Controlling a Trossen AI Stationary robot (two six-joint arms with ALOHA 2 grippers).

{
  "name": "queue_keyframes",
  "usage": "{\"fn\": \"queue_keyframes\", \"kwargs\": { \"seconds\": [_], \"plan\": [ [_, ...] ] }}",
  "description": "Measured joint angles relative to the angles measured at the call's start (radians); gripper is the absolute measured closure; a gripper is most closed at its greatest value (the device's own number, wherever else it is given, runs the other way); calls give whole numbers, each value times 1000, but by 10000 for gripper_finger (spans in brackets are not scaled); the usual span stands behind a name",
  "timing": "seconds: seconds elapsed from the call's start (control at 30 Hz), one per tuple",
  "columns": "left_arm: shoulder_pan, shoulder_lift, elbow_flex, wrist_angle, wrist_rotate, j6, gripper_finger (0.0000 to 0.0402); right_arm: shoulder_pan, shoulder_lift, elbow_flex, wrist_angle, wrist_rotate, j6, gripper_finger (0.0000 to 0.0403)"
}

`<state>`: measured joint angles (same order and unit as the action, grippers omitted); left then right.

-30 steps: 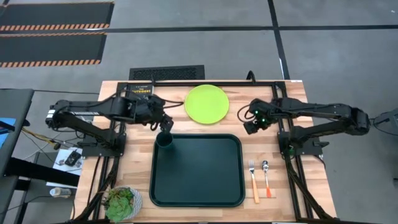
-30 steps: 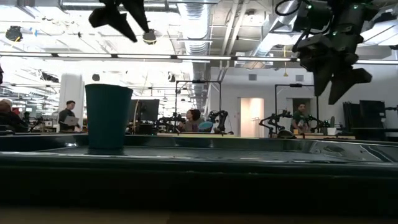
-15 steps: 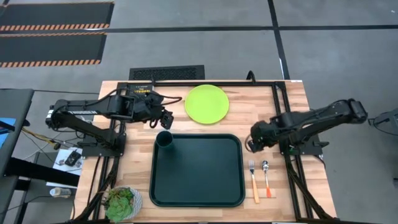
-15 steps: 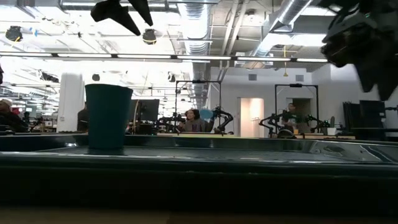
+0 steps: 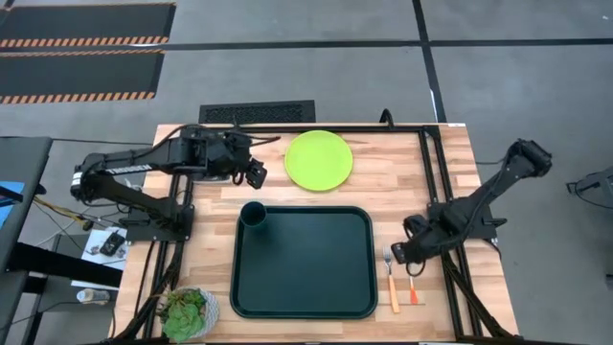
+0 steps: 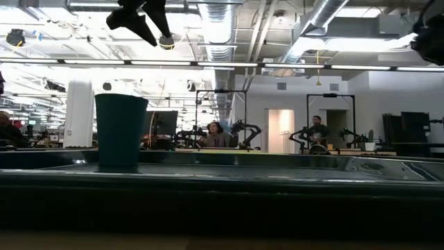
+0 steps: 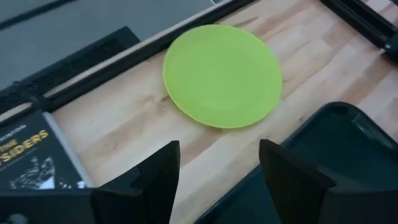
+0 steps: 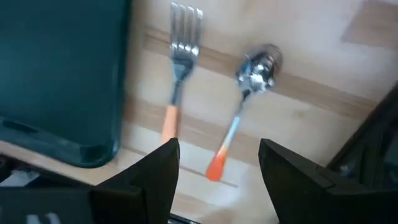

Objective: Pick and place plate/cup/fork/spoon on tray
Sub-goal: Put the green plate on the black serving tray

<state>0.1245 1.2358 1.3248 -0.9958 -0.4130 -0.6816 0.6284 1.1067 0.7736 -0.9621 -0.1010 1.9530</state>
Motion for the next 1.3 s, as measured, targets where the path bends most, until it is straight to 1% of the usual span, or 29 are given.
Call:
{"fn": "queue_keyframes", "kwargs": {
  "seconds": [0.1,0.2,0.3,0.37,0.5,0.67,0.77,0.87,0.97,1.07,1.17,1.3],
  "plan": [
    [46,0,0,16,89,50,196,2,40,0,42,43,27,159],
    [87,0,0,22,161,89,196,-49,73,0,105,72,1,159],
    [119,0,0,22,210,120,196,-103,106,0,119,73,-43,159],
    [135,0,0,22,239,136,196,-129,132,0,114,41,-79,159],
    [150,0,0,19,259,157,196,-136,170,0,121,-68,-134,159],
    [170,0,0,28,261,192,196,-130,204,0,159,-81,-137,159],
    [187,0,0,28,260,200,196,-181,210,0,187,-56,-144,159],
    [203,0,0,28,262,208,196,-290,196,0,215,15,-198,159],
    [214,0,0,26,261,231,196,-441,176,0,235,58,-299,159],
    [221,0,0,25,271,248,196,-611,175,0,280,69,-441,159],
    [226,0,0,22,276,252,196,-772,196,1,369,70,-591,159],
    [226,0,0,23,253,253,196,-949,254,1,464,71,-689,159]
  ]
}}
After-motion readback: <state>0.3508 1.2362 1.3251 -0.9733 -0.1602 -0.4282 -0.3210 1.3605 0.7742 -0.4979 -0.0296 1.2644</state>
